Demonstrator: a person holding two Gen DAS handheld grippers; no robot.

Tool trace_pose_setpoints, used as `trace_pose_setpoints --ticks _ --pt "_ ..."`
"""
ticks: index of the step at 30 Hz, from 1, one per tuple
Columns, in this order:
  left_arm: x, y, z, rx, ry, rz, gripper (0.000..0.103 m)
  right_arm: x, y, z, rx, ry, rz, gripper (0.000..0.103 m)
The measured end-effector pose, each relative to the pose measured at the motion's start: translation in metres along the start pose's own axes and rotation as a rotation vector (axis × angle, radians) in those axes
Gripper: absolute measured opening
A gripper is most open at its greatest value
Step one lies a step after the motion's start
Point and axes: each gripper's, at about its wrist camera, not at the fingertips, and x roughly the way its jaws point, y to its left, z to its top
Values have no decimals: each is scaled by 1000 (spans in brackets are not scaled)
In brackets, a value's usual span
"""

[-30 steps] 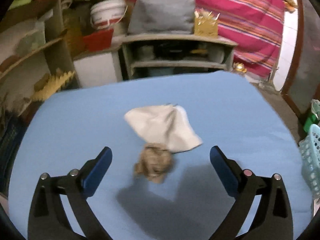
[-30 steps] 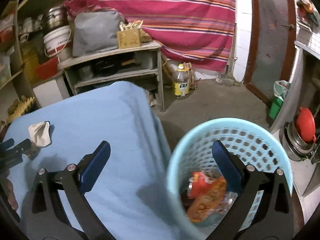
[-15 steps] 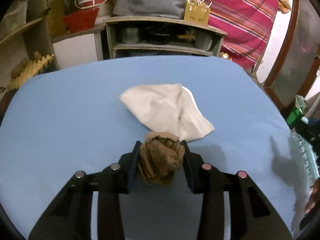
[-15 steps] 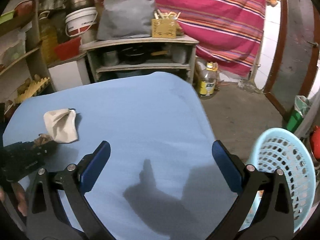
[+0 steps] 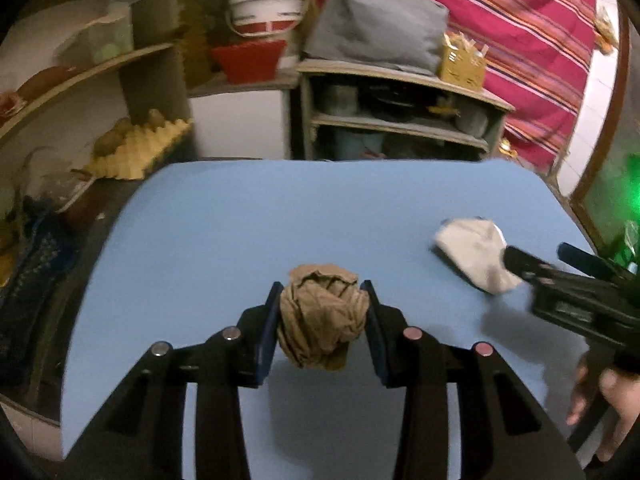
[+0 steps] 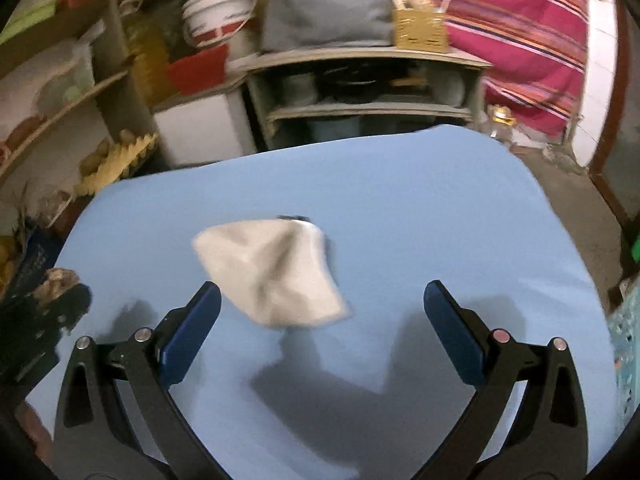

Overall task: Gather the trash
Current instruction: 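Grasp the tan crumpled paper with the left tool while the right tool grasps the white tissue, then carry the tan paper and white tissue over the basket with both tools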

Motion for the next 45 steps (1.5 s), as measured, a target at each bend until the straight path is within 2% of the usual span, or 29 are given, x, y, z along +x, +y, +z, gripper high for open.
trace_pose_setpoints --ticks 3,6,9,11,15,17,20,24,28,34,40,45 --pt "-4 21 3 -55 3 -19 39 33 30 13 -56 69 -22 99" --pt "-8 33 7 -78 -5 -25 39 52 39 16 -71 101 -43 98" --pt "-11 40 8 -89 -14 -26 39 63 41 15 -75 116 -50 89" --pt "-10 43 10 -104 -10 -33 39 65 41 14 -80 121 -49 77" --pt "-9 44 10 -106 -8 -32 39 62 40 9 -97 125 -16 61" --pt "-9 42 10 -97 -10 -31 39 61 39 8 -103 123 -3 35" --pt "-9 34 11 -85 -12 -33 39 54 33 5 -110 110 15 28" --pt "-8 14 11 -59 -16 -49 39 30 19 2 -118 61 13 23" --pt "-9 -22 10 -4 -32 -66 39 -9 -14 -5 -79 -8 11 22" --pt "-16 -80 5 53 -70 -133 39 -79 -74 -25 -39 -104 -63 22" --pt "-17 -132 -2 105 -70 -179 39 -124 -132 -46 -6 -149 -144 22" --pt "-24 -183 -9 170 -68 -213 39 -141 -182 -62 35 -142 -177 22"
